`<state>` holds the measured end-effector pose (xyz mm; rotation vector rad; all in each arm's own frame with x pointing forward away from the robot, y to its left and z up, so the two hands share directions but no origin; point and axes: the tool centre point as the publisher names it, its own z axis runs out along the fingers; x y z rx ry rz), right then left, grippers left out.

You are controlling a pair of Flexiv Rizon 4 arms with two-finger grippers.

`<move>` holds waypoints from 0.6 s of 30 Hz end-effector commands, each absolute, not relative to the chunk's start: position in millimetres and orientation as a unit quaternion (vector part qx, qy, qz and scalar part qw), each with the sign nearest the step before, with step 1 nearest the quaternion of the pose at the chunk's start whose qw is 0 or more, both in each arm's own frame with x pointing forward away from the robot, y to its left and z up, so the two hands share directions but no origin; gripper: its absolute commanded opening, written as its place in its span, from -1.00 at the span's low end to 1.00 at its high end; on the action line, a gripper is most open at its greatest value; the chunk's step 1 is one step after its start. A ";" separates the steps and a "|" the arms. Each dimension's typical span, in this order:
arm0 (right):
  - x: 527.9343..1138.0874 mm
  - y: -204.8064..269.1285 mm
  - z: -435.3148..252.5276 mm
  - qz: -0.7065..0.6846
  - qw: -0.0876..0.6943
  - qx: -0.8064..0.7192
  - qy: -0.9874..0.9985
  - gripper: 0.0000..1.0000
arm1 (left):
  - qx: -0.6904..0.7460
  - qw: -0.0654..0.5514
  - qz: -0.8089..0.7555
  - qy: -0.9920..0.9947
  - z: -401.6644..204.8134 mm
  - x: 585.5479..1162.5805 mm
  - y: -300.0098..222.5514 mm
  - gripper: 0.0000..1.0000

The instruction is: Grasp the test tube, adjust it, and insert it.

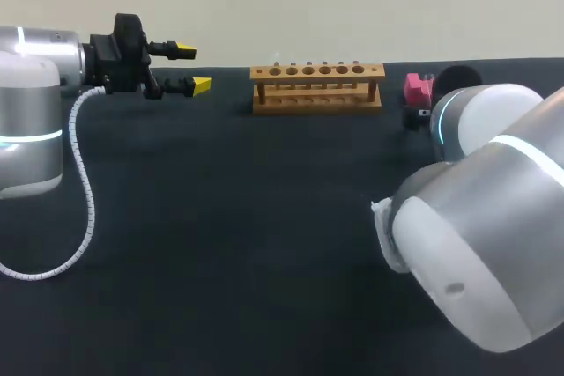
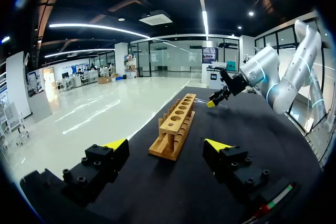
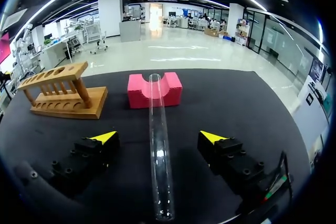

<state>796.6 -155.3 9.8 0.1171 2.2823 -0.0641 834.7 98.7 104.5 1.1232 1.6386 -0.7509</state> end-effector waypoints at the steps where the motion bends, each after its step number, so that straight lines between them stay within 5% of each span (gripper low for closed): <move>1: 799.0 -161.0 8.3 -0.013 0.412 0.038 0.910 1.00 | 0.463 0.485 -0.310 0.674 104.6 836.6 98.9 1.00; 8: 801.4 -163.4 5.5 -0.013 0.410 0.033 0.911 1.00 | 0.463 0.485 -0.310 0.674 104.6 836.6 98.9 1.00; 12: 801.6 -163.3 4.8 -0.011 0.408 0.028 0.912 0.10 | 0.463 0.485 -0.310 0.674 104.6 836.6 98.9 1.00; 18: 799.2 -158.1 1.3 -0.005 0.403 0.015 0.915 -0.04 | 0.463 0.485 -0.310 0.674 104.6 836.6 98.9 1.00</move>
